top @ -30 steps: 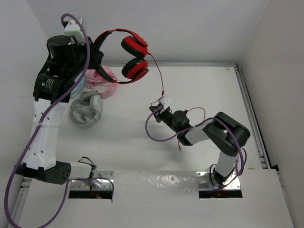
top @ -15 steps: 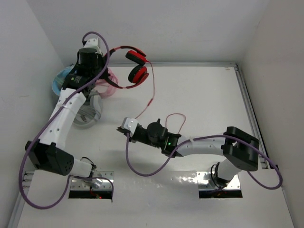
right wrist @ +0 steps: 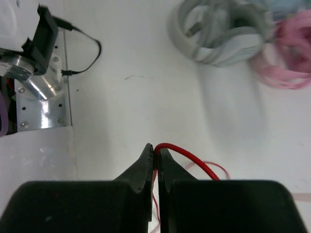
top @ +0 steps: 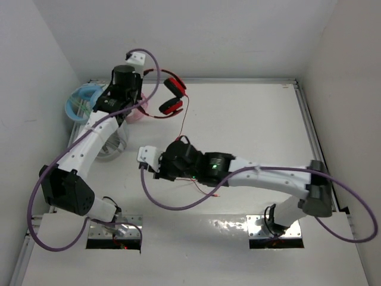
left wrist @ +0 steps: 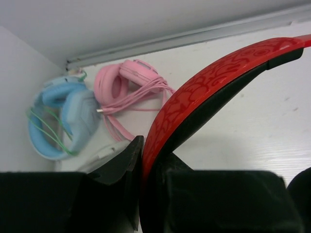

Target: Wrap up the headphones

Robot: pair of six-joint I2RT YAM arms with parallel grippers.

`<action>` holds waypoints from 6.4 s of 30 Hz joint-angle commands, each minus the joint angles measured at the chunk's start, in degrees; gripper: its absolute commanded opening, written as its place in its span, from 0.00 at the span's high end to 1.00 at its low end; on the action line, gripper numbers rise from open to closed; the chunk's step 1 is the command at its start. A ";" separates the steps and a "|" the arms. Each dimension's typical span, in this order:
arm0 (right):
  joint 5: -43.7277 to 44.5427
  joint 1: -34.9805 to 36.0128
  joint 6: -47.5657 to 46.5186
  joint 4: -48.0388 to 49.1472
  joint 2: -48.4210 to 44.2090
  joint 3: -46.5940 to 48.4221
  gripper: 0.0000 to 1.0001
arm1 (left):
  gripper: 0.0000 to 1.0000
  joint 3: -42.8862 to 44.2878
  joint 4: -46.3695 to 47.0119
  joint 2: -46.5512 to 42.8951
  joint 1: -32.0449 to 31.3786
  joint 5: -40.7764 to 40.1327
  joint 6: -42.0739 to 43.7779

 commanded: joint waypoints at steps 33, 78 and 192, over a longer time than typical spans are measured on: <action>24.86 -26.20 -19.00 -10.90 -22.79 11.18 1.00 | 1.00 -19.44 2.33 -12.34 -35.64 5.77 27.52; -10.83 -37.64 19.94 53.44 -11.89 -43.05 0.49 | 1.00 26.62 -17.88 -14.54 -30.55 15.98 -6.93; 7.98 -63.39 10.01 23.66 -21.30 -20.47 1.00 | 1.00 -28.31 7.25 -20.77 -33.71 -13.21 29.80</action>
